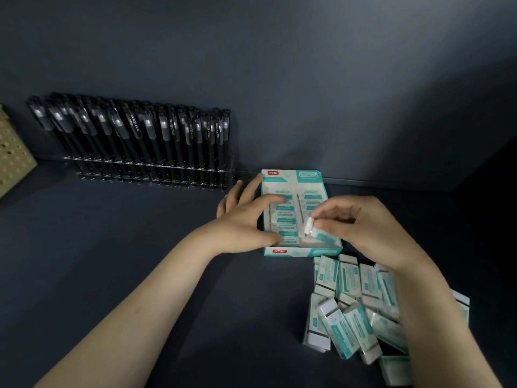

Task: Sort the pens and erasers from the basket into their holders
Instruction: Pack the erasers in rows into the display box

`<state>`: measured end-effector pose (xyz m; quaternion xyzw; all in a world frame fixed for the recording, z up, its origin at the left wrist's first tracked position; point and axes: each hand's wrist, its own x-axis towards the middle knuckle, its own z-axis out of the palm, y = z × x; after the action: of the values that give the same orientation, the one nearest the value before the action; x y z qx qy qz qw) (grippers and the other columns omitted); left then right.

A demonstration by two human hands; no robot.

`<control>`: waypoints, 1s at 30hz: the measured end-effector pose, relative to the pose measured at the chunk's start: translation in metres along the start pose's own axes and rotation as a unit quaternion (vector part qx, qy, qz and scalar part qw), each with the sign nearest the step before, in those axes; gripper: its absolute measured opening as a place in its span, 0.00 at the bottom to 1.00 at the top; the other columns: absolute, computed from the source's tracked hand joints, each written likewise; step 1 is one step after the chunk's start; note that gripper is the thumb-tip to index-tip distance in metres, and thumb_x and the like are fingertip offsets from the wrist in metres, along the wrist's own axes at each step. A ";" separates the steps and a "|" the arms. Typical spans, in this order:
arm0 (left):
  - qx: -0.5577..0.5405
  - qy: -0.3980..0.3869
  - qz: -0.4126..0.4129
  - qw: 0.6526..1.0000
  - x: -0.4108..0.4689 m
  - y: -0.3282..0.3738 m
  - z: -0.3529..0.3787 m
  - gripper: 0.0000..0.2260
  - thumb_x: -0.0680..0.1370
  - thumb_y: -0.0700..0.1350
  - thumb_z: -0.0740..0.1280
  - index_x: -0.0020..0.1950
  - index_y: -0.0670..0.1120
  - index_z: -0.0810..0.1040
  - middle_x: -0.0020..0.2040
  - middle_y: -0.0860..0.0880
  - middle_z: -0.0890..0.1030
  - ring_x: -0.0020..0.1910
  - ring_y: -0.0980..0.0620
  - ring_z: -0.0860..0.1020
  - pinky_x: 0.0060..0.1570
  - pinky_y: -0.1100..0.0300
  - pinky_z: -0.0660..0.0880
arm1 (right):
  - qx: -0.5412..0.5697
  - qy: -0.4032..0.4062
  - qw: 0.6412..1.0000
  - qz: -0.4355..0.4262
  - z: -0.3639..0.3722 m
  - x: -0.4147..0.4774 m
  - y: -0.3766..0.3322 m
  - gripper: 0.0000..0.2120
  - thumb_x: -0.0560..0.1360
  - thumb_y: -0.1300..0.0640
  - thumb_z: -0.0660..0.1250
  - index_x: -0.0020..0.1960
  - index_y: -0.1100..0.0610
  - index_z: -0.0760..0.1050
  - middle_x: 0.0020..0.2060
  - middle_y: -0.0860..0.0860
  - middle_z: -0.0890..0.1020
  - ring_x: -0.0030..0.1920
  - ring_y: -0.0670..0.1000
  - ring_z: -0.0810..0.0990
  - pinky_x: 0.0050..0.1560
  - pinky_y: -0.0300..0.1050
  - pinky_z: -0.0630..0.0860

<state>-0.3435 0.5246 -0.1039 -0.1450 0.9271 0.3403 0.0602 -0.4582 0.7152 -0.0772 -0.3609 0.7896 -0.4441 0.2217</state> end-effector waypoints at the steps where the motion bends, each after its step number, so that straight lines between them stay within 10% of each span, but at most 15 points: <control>1: -0.004 -0.006 -0.003 1.000 0.000 0.000 0.000 0.30 0.73 0.51 0.70 0.70 0.67 0.61 0.75 0.65 0.35 0.75 0.52 0.31 0.72 0.48 0.35 | -0.028 -0.013 1.000 0.004 0.000 0.000 -0.001 0.08 0.71 0.63 0.74 0.44 0.50 0.84 0.40 0.42 0.85 0.44 0.40 0.83 0.48 0.31 0.76; 7: -0.018 -0.008 -0.014 1.000 0.002 -0.003 -0.001 0.32 0.73 0.51 0.71 0.71 0.67 0.60 0.76 0.65 0.35 0.75 0.52 0.32 0.72 0.48 0.36 | -0.192 -0.044 0.980 -0.009 0.004 0.004 -0.003 0.06 0.72 0.56 0.74 0.45 0.45 0.85 0.38 0.37 0.79 0.44 0.32 0.76 0.44 0.24 0.68; 10: -0.019 -0.009 -0.015 1.000 0.002 -0.003 0.000 0.32 0.73 0.51 0.71 0.72 0.66 0.59 0.76 0.65 0.35 0.75 0.51 0.32 0.73 0.47 0.36 | -0.249 -0.061 0.966 -0.038 0.005 0.005 0.000 0.04 0.74 0.51 0.71 0.46 0.42 0.84 0.42 0.35 0.78 0.51 0.39 0.73 0.57 0.40 0.68; 30: -0.025 -0.017 -0.024 0.999 0.000 0.000 -0.002 0.33 0.74 0.51 0.70 0.73 0.65 0.57 0.75 0.65 0.34 0.75 0.50 0.32 0.73 0.47 0.37 | -0.213 -0.083 0.973 -0.018 0.003 -0.003 0.001 0.27 0.68 0.29 0.47 0.48 0.35 0.81 0.48 0.32 0.76 0.59 0.37 0.66 0.71 0.51 0.56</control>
<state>-0.3434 0.5231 -0.1025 -0.1625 0.9134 0.3644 0.0809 -0.4544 0.7158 -0.0796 -0.4496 0.8381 -0.2388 0.1961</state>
